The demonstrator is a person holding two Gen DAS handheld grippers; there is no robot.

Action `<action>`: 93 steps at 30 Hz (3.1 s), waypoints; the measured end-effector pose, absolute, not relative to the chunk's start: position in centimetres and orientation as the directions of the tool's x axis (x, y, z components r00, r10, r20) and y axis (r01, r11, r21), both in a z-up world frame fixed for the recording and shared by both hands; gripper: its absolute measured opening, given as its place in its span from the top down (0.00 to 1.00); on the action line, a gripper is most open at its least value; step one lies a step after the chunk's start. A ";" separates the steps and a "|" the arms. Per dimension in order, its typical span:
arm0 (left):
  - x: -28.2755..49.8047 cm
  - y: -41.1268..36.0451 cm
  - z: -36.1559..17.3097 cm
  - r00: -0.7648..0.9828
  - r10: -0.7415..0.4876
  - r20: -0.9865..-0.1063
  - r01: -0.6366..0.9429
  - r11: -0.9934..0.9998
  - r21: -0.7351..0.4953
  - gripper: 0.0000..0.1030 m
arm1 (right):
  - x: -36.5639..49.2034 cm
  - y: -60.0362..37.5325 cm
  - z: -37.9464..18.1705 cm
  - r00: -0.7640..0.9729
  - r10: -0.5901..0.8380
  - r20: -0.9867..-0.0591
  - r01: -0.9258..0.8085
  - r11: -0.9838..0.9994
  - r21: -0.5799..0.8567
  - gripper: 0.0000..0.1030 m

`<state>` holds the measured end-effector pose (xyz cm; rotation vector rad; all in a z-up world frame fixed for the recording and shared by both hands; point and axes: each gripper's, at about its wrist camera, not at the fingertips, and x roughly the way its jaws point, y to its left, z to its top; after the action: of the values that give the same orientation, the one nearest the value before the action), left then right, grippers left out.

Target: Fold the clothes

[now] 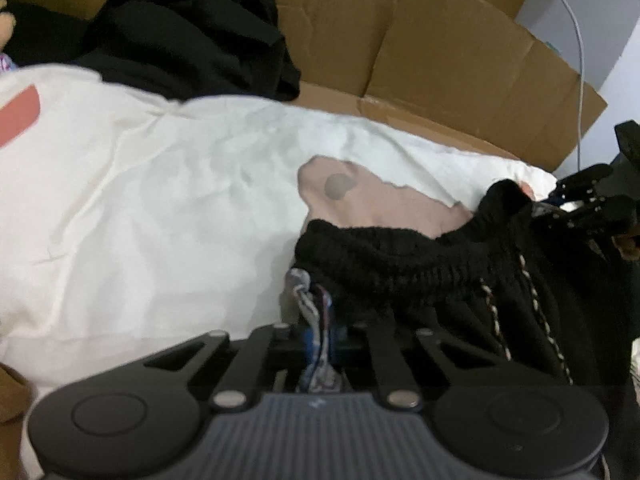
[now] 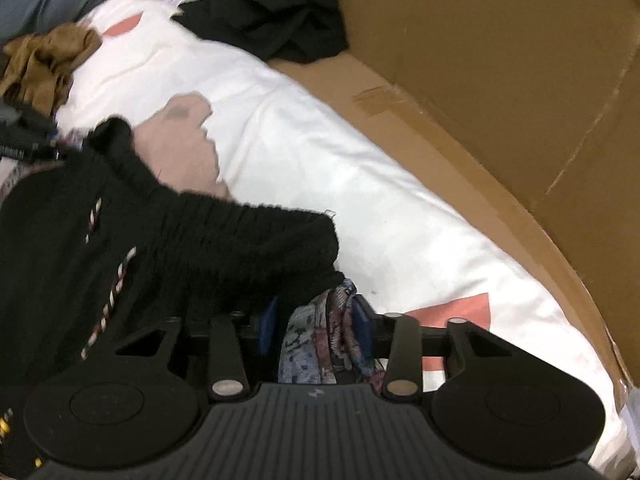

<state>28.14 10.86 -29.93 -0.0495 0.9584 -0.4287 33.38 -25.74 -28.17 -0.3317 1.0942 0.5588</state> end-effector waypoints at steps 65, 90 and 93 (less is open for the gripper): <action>20.5 14.1 -23.3 0.498 -0.257 -0.828 0.162 0.966 -0.203 0.42 | 23.5 -22.7 -18.7 0.559 0.220 -0.799 -0.496 0.861 -0.110 0.28; 10.6 15.9 -29.7 0.268 -0.322 -0.908 0.153 0.945 -0.290 0.76 | 10.5 -26.5 -23.6 0.371 0.183 -0.910 -0.543 0.838 -0.052 0.28; 10.3 15.8 -30.3 0.251 -0.343 -0.905 0.098 0.939 -0.328 0.85 | 9.4 -28.2 -23.7 0.373 0.150 -0.916 -0.497 0.866 -0.061 0.28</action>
<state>10.25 15.80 -30.30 -0.2217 1.2847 -0.3029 9.40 -28.18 -23.74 -0.3539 1.1178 0.4251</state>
